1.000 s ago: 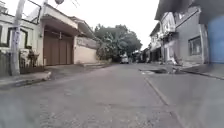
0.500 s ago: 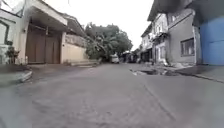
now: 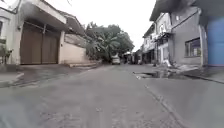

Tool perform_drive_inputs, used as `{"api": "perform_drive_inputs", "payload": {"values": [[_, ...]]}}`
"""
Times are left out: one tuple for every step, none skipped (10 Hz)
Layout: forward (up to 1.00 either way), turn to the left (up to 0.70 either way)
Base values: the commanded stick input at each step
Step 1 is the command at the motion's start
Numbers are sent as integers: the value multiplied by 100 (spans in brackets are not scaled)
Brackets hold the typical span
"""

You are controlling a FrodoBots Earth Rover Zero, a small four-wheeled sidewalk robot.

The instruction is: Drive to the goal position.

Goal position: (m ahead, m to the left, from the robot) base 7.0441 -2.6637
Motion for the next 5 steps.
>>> {"api": "perform_drive_inputs", "payload": {"values": [[100, 0], [100, 0], [100, 0], [100, 0], [100, 0]]}}
